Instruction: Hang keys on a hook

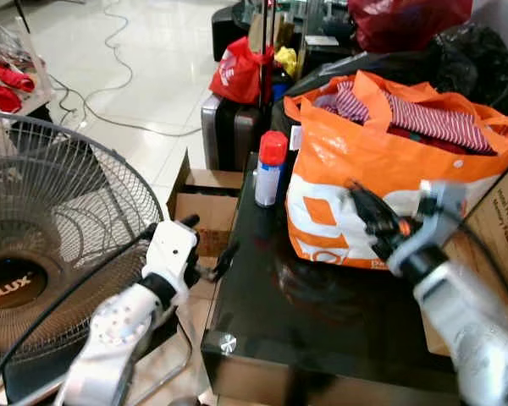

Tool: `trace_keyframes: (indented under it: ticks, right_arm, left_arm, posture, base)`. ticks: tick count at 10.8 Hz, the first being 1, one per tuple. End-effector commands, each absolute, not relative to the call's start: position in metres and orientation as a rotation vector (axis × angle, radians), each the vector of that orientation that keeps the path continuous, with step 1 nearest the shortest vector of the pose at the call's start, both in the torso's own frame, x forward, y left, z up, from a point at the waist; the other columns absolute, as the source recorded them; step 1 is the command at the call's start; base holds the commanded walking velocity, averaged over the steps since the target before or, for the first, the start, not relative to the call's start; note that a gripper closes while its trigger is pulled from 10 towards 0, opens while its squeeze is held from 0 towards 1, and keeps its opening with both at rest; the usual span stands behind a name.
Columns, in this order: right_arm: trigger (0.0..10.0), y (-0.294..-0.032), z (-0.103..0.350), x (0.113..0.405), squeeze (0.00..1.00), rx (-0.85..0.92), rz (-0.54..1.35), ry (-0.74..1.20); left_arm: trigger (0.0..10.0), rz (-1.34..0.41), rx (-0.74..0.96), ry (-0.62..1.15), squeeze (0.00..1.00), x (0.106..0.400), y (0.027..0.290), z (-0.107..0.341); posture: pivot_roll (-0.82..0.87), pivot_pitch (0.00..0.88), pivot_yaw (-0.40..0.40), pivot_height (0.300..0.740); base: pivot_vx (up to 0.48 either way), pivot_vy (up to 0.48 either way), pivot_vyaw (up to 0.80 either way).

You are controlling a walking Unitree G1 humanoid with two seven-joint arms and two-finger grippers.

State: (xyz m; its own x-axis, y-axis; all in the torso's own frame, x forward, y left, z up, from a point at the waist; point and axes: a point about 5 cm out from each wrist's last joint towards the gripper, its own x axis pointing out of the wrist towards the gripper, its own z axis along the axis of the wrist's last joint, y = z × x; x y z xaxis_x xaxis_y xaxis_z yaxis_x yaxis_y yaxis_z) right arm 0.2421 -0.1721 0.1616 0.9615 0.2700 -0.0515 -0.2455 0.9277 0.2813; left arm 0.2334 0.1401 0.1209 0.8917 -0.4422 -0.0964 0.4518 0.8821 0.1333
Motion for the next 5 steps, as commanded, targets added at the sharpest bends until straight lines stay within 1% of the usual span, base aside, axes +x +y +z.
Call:
trace_keyframes:
  ticks: [1,2,3,4,5]
  right_arm:
    - [0.0,-0.173,0.164,0.242,0.00,0.220,0.214,0.062]
    - [3.9,-0.172,0.160,0.243,0.00,0.172,0.190,0.071]
    - [10.0,-0.172,0.155,0.243,0.00,0.137,0.162,0.079]
    - [10.0,-0.176,0.147,0.246,0.00,0.090,0.094,0.103]
    - [10.0,-0.178,0.142,0.248,0.00,0.048,0.068,0.117]
  left_arm:
    - [10.0,-0.435,0.162,0.060,0.04,0.231,0.141,0.122]
    - [10.0,-0.423,0.159,0.063,0.04,0.230,0.140,0.120]
    - [10.0,-0.407,0.163,0.068,0.04,0.230,0.140,0.117]
    - [10.0,-0.365,0.155,0.067,0.03,0.231,0.142,0.116]
    - [10.0,-0.357,0.154,0.065,0.01,0.233,0.142,0.116]
  posture:
    - [0.03,0.000,-0.044,0.740]
    - [0.03,0.000,-0.045,0.740]
    - [0.03,0.000,-0.046,0.740]
    - [0.04,0.000,-0.048,0.740]
    - [0.04,0.000,-0.047,0.740]
  base:
    - [0.000,0.000,0.00]
    - [0.000,0.000,0.00]
    - [0.000,0.000,0.00]
    - [0.000,0.000,0.00]
    - [0.000,0.000,0.00]
